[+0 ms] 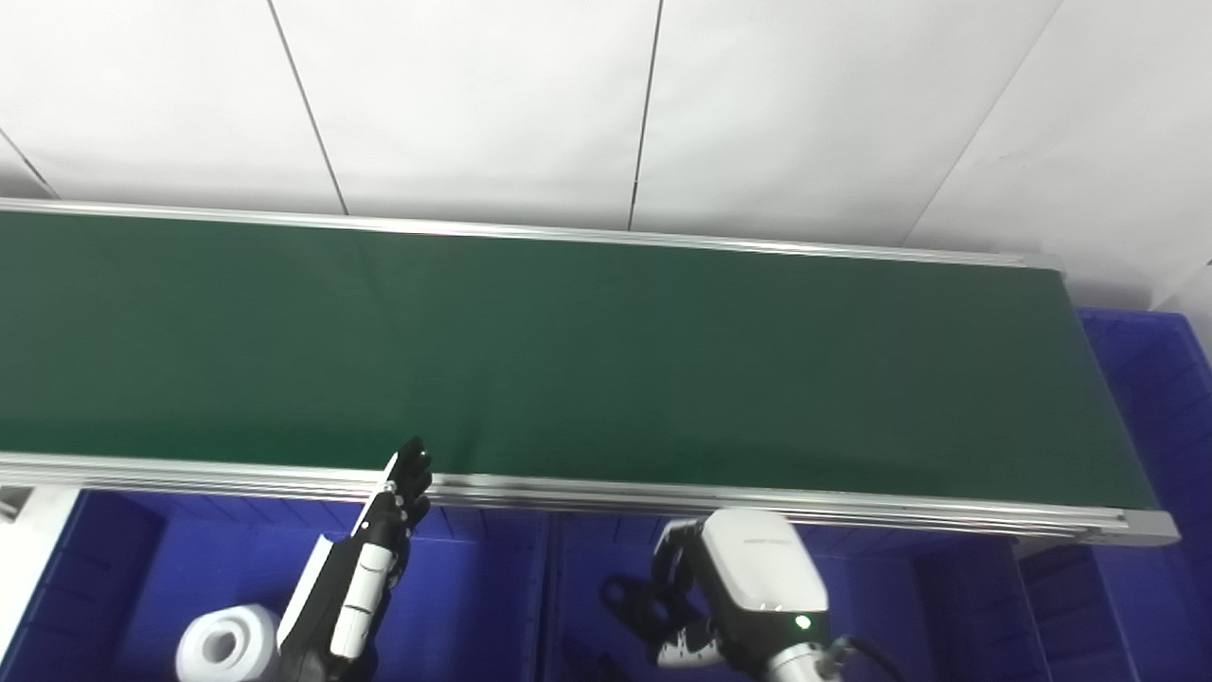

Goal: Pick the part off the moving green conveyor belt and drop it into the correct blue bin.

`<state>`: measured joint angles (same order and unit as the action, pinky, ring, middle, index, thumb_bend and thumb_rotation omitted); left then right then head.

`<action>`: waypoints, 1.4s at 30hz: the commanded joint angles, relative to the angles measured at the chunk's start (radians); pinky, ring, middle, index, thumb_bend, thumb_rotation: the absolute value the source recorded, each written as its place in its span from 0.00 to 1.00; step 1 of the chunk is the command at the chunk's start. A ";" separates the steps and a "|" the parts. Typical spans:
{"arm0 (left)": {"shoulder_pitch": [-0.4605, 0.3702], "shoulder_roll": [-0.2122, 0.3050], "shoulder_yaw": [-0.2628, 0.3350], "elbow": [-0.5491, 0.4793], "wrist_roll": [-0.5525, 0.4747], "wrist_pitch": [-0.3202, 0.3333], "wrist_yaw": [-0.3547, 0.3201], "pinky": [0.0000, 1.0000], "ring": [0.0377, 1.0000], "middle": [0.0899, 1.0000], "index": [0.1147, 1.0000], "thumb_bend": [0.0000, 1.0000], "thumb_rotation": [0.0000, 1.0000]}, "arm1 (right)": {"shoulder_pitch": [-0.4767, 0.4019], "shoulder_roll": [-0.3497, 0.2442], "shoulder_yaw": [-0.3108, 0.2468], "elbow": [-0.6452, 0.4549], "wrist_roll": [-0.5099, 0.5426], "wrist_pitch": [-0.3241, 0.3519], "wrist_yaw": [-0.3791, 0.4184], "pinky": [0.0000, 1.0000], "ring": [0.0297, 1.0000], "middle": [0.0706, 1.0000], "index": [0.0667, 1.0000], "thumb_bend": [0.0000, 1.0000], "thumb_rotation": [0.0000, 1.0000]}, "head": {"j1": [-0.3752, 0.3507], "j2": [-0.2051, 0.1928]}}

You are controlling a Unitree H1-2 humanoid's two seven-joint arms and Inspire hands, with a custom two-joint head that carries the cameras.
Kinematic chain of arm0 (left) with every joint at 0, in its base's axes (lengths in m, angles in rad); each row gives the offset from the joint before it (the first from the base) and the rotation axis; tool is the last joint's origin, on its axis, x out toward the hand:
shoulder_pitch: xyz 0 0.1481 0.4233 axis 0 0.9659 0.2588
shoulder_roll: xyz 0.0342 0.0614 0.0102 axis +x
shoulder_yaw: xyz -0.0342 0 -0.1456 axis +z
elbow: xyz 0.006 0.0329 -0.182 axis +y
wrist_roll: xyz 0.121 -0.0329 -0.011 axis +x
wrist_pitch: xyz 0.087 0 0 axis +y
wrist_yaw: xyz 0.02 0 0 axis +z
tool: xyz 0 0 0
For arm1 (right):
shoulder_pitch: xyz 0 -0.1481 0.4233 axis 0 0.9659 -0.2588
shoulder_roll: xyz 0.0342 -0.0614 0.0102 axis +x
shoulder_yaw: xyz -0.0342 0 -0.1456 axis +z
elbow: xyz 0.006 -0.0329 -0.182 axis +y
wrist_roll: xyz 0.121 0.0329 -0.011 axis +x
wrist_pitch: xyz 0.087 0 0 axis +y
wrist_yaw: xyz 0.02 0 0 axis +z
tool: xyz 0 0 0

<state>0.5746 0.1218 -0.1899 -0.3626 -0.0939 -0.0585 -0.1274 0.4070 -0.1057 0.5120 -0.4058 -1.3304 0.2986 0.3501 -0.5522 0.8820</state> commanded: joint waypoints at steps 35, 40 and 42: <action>-0.033 0.017 0.049 0.018 -0.022 0.000 -0.055 1.00 0.99 1.00 1.00 0.69 0.96 | 0.009 0.109 -0.047 -0.038 0.058 -0.034 -0.034 0.44 0.55 0.65 0.69 0.94 0.83 | -0.010 0.026; -0.042 0.019 0.051 -0.007 -0.029 0.033 -0.054 1.00 0.99 1.00 1.00 0.70 0.95 | 0.099 0.170 -0.031 -0.246 0.331 -0.021 -0.034 0.49 0.58 0.63 0.68 0.87 0.91 | -0.072 0.069; -0.049 0.018 0.053 -0.025 -0.025 0.055 -0.050 1.00 0.99 1.00 1.00 0.70 0.95 | 0.154 0.216 -0.035 -0.294 0.529 -0.029 -0.070 0.47 0.55 0.62 0.69 0.84 0.88 | -0.082 0.085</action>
<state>0.5329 0.1307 -0.1403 -0.3388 -0.1239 -0.0140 -0.1748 0.5119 0.0280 0.4457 -0.6462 -0.9742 0.2936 0.3257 -0.6319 0.9617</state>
